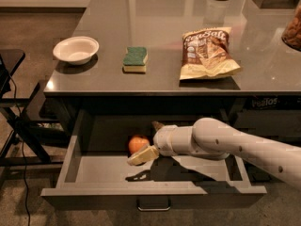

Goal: Pick orange from top drawer and place on counter

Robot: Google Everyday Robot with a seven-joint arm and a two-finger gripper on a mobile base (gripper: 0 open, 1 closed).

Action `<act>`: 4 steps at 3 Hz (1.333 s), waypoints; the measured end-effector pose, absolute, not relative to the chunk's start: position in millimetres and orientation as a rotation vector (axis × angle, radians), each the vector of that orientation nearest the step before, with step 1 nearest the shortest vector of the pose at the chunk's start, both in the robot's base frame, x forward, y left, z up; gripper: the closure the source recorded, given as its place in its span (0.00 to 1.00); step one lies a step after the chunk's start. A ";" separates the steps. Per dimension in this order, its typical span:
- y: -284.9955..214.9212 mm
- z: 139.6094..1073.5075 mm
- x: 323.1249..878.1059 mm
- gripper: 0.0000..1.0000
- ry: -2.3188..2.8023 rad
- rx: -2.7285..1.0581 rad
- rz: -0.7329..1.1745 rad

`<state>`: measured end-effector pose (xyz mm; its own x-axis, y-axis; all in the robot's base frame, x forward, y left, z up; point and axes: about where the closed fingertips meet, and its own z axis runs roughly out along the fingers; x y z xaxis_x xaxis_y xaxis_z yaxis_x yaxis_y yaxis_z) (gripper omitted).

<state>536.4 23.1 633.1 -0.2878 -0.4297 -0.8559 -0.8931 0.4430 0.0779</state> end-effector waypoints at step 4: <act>39.4 617.7 534.1 0.43 1.895 -1.064 0.752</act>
Offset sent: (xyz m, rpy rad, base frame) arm -0.0057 0.0210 -0.0236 0.0471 0.0266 -0.0589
